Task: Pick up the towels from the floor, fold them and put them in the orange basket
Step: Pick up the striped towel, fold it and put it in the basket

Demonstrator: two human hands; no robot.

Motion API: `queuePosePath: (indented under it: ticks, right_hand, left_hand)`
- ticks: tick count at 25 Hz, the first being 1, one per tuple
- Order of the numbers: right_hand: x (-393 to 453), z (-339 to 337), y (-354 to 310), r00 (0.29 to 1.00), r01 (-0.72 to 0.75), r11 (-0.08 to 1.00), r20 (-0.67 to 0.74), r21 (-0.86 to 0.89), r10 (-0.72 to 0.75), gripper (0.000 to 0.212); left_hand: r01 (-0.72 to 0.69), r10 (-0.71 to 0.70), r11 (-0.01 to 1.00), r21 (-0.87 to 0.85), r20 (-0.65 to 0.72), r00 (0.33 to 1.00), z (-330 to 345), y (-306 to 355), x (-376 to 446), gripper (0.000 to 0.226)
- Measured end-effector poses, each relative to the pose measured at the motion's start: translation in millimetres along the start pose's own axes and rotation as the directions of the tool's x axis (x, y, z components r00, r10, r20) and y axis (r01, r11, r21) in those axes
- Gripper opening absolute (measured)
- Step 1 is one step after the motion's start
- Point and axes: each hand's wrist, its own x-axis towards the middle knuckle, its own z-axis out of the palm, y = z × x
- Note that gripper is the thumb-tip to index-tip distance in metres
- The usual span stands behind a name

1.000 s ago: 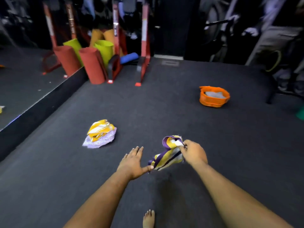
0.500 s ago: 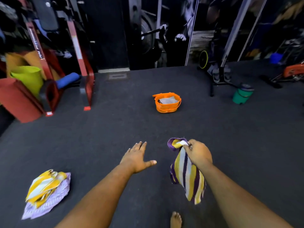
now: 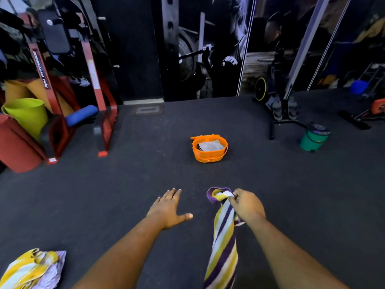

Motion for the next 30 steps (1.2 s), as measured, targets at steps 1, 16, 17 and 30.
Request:
queuePosePath:
  ticks: [1,16,17,30]
  right_hand:
    - [15,-1,3,1.000,0.010,1.000,0.005,-0.017,-0.010,0.026]
    - [283,-24,-4,0.999,0.039,0.985,-0.010,-0.166,-0.041,0.023]
    - [301,-28,-5,0.999,0.040,0.987,-0.021,-0.157,-0.044,0.023]
    - [529,-67,36,0.987,0.141,0.985,-0.062,-0.096,-0.148,0.019]
  left_hand:
    - [0.002,-0.002,1.000,0.003,0.003,1.000,-3,3,16,0.110]
    - [-0.063,0.059,0.997,0.041,0.089,0.994,-74,-4,302,0.110]
    - [-0.074,0.070,0.996,0.050,0.087,0.994,-82,-3,322,0.110]
    - [-0.021,0.023,0.997,0.072,-0.029,0.999,-151,73,512,0.111]
